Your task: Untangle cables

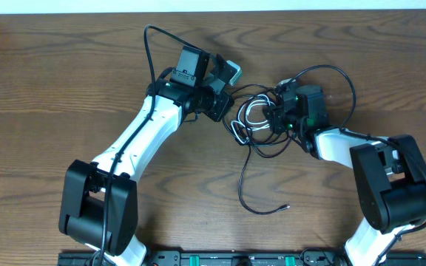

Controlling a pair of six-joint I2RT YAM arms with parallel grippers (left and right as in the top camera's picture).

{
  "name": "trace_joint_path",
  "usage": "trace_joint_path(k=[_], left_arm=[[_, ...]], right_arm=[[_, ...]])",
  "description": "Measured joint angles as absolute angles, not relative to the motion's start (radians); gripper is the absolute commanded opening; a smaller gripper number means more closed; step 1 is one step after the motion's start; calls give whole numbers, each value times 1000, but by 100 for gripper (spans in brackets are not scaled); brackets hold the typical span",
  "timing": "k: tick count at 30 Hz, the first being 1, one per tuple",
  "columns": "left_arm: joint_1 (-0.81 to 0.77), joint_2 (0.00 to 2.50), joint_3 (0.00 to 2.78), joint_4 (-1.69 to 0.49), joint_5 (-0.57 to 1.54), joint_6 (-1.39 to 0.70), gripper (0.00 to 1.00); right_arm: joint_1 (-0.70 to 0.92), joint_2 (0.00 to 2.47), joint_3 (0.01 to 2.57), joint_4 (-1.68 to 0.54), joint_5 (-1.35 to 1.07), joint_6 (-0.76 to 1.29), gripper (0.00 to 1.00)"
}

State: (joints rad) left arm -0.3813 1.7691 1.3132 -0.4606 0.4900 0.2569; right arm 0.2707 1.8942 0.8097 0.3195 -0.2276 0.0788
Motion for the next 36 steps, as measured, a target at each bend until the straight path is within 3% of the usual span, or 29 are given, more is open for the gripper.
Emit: trace_joint_path(k=[2,5,18,36], left_arm=[[-381,1769,1313,-461,490,257,15],[-381,1769,1313,-461,490,257,15],[-381,1769,1313,-439,491,237,15],[-381,1769,1313,-278,491,107,15]], right_arm=[[271,1899,811,322,-220,82,15],[271,1903,811,324,-218,89,9],[242,1860,807,433,-530,95,2],[232,1738,806,282,-825,-144,2]])
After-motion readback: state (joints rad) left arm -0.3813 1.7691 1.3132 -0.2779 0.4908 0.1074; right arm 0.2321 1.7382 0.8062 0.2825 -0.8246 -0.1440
